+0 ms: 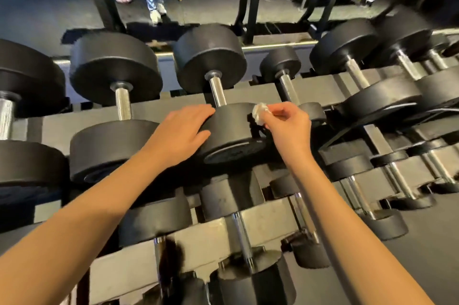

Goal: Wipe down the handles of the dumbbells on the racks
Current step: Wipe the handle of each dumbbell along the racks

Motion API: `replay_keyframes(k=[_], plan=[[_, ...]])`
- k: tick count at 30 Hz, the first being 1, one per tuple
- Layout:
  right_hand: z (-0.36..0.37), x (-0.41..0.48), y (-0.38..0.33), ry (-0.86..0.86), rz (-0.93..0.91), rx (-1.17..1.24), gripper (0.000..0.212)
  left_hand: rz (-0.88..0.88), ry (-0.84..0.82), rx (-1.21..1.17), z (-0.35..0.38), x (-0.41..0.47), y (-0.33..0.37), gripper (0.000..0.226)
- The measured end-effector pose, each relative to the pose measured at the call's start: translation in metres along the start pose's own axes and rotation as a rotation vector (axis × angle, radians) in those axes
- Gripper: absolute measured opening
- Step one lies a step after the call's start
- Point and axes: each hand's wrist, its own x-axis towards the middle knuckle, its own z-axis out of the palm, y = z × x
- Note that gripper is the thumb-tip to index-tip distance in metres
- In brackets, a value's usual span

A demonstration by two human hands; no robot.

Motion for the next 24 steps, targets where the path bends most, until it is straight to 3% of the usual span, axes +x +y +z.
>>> replay_keyframes(k=[5, 12, 19, 24], plan=[[0.035, 0.039, -0.010, -0.058, -0.007, -0.094, 0.009, 0.168, -0.147, 0.090, -0.002, 0.012, -0.035, 0.062], [0.065, 0.093, -0.012, -0.149, -0.017, -0.341, 0.014, 0.298, -0.183, 0.126, -0.001, 0.027, -0.050, 0.071], [0.088, 0.125, 0.007, -0.251, 0.064, -0.540, 0.007, 0.352, -0.046, 0.277, 0.011, 0.030, -0.051, 0.090], [0.099, 0.134, 0.005, -0.278, 0.105, -0.556, 0.003, 0.328, -0.098, 0.243, 0.010, 0.033, -0.055, 0.082]])
